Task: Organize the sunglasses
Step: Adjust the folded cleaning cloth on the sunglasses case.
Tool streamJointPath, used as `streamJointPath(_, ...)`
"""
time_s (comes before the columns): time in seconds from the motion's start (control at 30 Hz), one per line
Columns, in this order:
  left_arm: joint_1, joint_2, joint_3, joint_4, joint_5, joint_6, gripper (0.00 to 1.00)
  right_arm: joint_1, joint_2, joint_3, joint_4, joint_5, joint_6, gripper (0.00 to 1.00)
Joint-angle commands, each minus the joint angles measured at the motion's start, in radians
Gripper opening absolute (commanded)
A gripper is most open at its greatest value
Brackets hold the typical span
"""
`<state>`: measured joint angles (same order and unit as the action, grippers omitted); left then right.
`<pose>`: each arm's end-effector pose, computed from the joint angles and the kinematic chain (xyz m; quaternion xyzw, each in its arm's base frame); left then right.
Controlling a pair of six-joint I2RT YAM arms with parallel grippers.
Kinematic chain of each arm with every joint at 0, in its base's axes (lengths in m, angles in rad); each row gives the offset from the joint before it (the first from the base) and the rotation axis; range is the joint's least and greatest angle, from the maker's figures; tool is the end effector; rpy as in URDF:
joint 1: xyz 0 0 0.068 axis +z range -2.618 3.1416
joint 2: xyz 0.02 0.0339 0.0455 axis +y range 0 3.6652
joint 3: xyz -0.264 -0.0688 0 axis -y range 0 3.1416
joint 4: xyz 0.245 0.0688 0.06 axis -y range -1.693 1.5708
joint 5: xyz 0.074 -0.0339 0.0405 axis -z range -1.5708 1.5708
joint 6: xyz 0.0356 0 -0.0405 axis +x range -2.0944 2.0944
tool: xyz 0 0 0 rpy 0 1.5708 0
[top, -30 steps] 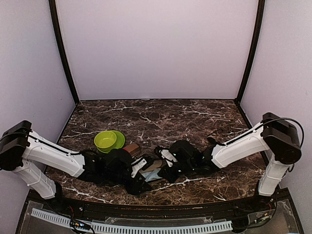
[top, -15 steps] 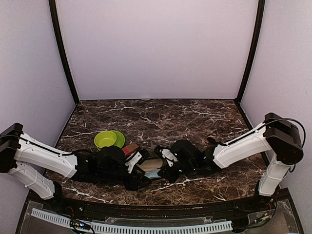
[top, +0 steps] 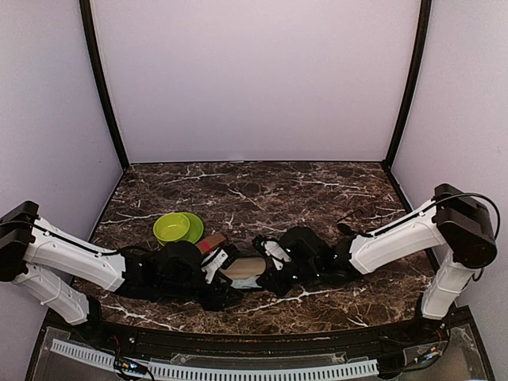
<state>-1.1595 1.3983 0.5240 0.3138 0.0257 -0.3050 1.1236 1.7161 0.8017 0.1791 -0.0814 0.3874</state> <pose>0.1074 -0.2485 0.1659 0.3682 0.7938 -0.3319 0.3523 0.1429 0.3046 0.1438 -0.3440 0.8461 0.3050 0.2696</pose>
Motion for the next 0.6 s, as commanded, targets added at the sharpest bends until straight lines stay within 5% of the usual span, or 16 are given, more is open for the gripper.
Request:
streamJointPath(0.0,0.014,-0.008,-0.001,0.001,-0.015,-0.03,0.56,-0.014,-0.044,-0.022,0.064,-0.012,0.031,0.16)
streamJointPath(0.57,0.03,-0.042,0.02,0.003,-0.009,-0.01,0.56,-0.058,-0.105,-0.066,0.106,-0.019,0.081,0.26)
